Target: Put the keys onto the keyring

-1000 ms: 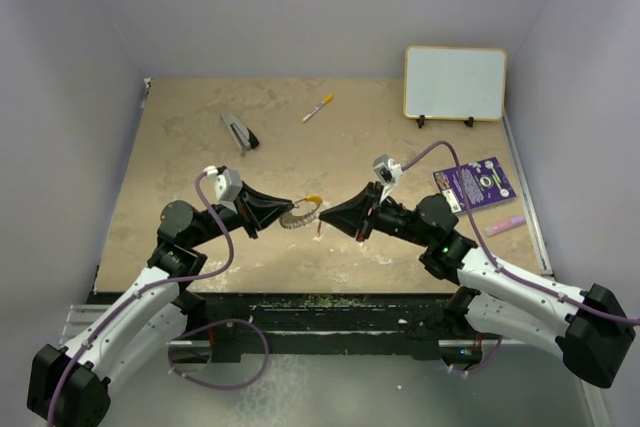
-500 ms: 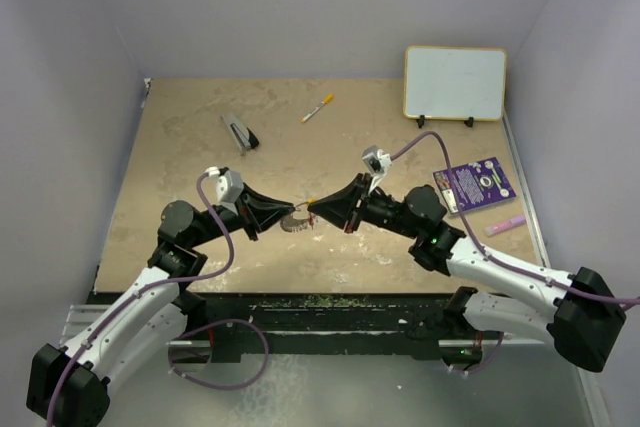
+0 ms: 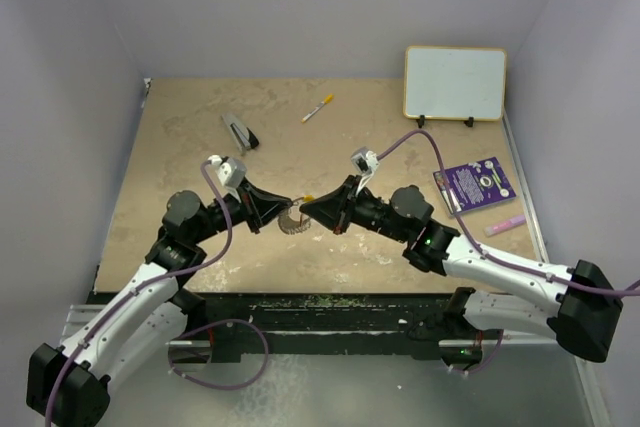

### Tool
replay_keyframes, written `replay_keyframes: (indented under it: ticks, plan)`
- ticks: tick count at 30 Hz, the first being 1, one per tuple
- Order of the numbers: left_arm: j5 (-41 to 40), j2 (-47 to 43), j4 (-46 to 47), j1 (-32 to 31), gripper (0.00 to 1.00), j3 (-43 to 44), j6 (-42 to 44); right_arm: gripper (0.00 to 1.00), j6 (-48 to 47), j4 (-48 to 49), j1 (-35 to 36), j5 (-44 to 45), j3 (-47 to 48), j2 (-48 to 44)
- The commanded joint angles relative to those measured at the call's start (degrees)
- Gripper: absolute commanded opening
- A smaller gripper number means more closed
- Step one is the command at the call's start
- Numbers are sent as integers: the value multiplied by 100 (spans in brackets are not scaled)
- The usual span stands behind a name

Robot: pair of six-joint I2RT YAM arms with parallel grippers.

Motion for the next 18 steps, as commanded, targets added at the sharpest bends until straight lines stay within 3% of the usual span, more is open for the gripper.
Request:
replay_keyframes:
  ticks: [1, 18]
  plan:
    - [-645, -84, -264, -17, 4, 370, -518, 0, 34, -521, 131, 906, 366, -93]
    - [-1055, 40, -583, -17, 4, 584, -534, 0, 875, -102, 275, 1645, 667, 622]
